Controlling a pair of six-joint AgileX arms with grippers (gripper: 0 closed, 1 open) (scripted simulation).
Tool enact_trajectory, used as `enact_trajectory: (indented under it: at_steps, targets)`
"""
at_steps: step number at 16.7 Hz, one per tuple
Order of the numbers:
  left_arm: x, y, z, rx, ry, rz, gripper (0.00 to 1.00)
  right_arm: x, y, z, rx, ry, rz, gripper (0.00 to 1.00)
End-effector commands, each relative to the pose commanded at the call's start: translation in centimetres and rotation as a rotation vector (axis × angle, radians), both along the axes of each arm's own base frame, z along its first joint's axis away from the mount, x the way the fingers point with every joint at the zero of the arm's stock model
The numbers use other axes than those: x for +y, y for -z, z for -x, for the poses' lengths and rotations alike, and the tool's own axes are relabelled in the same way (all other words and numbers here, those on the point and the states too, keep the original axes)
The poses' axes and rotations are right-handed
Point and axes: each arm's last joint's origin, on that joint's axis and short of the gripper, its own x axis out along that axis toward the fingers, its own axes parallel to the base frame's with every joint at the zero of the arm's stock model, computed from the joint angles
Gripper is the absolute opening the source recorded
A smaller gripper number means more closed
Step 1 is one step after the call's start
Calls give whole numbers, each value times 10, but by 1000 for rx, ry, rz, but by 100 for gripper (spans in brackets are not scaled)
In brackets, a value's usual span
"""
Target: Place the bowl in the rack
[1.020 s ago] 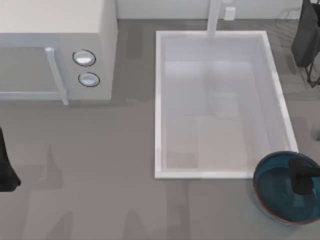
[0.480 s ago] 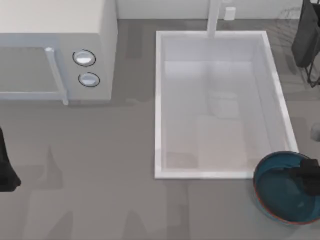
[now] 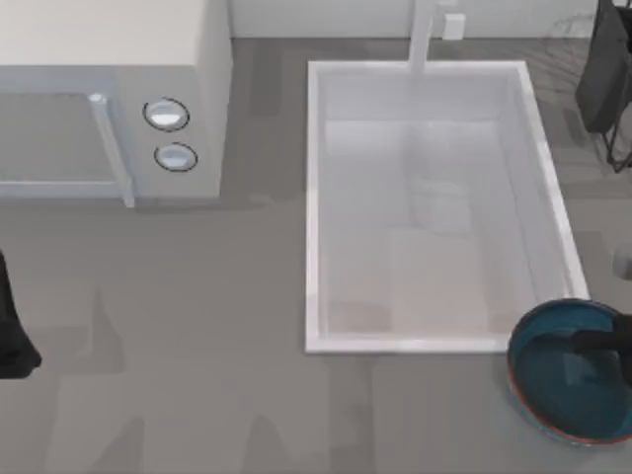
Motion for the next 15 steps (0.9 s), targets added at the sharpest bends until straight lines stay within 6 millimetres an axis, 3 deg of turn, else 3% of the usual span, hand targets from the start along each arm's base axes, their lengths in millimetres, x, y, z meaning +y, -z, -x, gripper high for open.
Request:
enact_trajectory:
  at_steps: [9,11,15]
  targets:
    - [0,0,0,0,0,0,100,1,-9,-4,-3,-1,-1,0]
    - [0,0,0,0,0,0,100,3,-27,-13,-6,-1,-2,0]
    - [0,0,0,0,0,0,100,5,-88,-25,17,3,2,0]
